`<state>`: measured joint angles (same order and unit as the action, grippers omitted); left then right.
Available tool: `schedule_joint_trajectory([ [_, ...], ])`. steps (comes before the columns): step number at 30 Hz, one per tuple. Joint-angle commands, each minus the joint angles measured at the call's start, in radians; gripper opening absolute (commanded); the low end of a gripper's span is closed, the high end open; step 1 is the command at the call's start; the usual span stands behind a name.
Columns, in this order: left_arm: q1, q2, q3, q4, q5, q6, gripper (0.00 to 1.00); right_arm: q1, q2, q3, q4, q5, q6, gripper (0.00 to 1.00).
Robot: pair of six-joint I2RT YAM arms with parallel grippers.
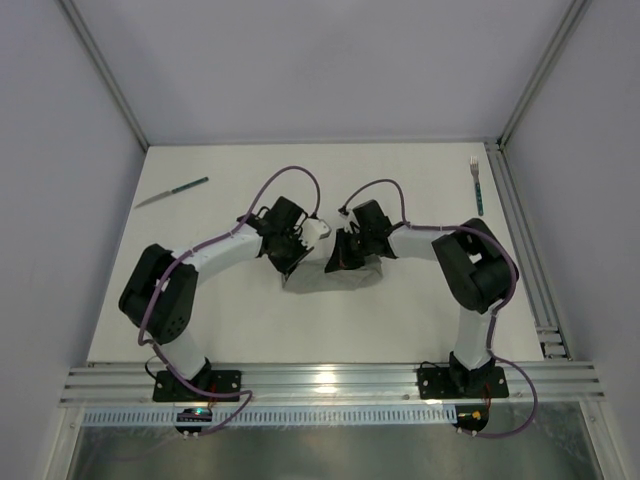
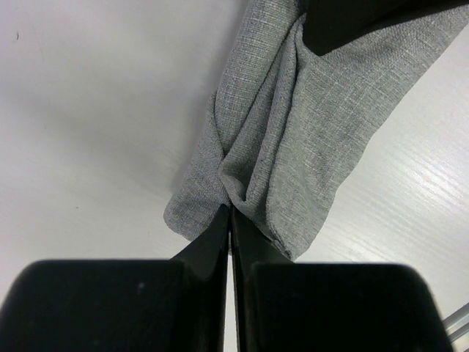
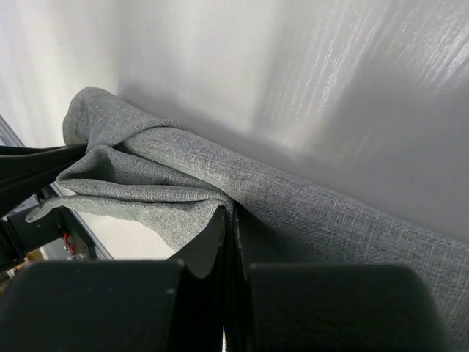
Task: Fold the napkin into a case and place the utensils inside
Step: Stuff the 2/3-rectangle-folded napkin into the folded napkin.
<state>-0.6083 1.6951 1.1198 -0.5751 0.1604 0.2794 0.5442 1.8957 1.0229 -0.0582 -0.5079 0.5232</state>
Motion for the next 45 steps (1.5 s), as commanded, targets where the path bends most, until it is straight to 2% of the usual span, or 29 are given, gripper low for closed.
schedule_joint_trajectory([
  [1, -0.001, -0.011, -0.014, 0.015, 0.048, 0.026, 0.0, -0.012, 0.031, 0.014, 0.024, 0.034, -0.002, 0.03],
  [5, -0.001, -0.015, -0.011, 0.004, 0.06, 0.032, 0.0, -0.012, 0.046, 0.0, 0.024, 0.06, -0.003, 0.03],
  [8, 0.008, -0.025, 0.003, -0.014, 0.079, 0.023, 0.11, -0.012, 0.045, -0.006, 0.012, 0.062, -0.012, 0.03],
  [9, 0.013, -0.029, 0.011, -0.025, 0.088, 0.017, 0.2, -0.013, 0.045, -0.007, 0.012, 0.062, -0.017, 0.03],
  [13, 0.064, -0.064, 0.063, -0.058, 0.178, -0.017, 0.32, -0.012, 0.042, -0.009, 0.011, 0.057, -0.026, 0.03],
  [18, 0.168, -0.057, 0.184, -0.15, 0.463, -0.032, 0.5, -0.013, 0.051, -0.009, 0.008, 0.037, -0.043, 0.03],
  [21, 0.182, -0.055, 0.201, -0.198, 0.501, -0.013, 0.54, -0.012, 0.052, -0.009, 0.011, 0.029, -0.046, 0.03],
  [27, 0.144, 0.023, 0.163, -0.273, 0.475, 0.055, 0.59, -0.013, 0.054, 0.003, 0.006, 0.025, -0.057, 0.03],
  [31, 0.11, 0.035, 0.131, -0.223, 0.452, 0.072, 0.61, -0.012, 0.054, 0.009, -0.003, 0.026, -0.061, 0.03],
  [33, 0.099, 0.038, 0.118, -0.189, 0.41, 0.055, 0.57, -0.012, 0.049, 0.009, -0.005, 0.025, -0.071, 0.03],
  [34, 0.097, 0.044, 0.115, -0.149, 0.395, 0.041, 0.52, -0.012, 0.046, 0.009, -0.005, 0.026, -0.074, 0.04],
  [35, 0.096, 0.058, 0.117, -0.135, 0.375, 0.021, 0.42, -0.012, 0.039, 0.008, -0.003, 0.025, -0.08, 0.04],
  [37, 0.094, 0.072, 0.12, -0.111, 0.351, 0.014, 0.35, -0.013, 0.023, 0.0, 0.006, 0.028, -0.104, 0.07],
  [38, 0.093, 0.081, 0.118, -0.105, 0.329, 0.011, 0.27, -0.012, 0.014, -0.003, 0.012, 0.029, -0.114, 0.08],
  [40, 0.093, 0.09, 0.114, -0.094, 0.324, 0.01, 0.16, -0.013, -0.012, -0.007, 0.023, 0.026, -0.141, 0.16],
  [41, 0.093, 0.095, 0.112, -0.091, 0.327, 0.012, 0.04, -0.013, -0.018, -0.006, 0.035, 0.016, -0.153, 0.2],
  [42, 0.093, 0.101, 0.112, -0.088, 0.337, 0.011, 0.0, -0.012, -0.03, -0.003, 0.041, 0.0, -0.164, 0.27],
  [45, 0.094, 0.101, 0.113, -0.074, 0.355, -0.002, 0.0, -0.013, -0.085, -0.026, 0.116, -0.079, -0.238, 0.41],
])
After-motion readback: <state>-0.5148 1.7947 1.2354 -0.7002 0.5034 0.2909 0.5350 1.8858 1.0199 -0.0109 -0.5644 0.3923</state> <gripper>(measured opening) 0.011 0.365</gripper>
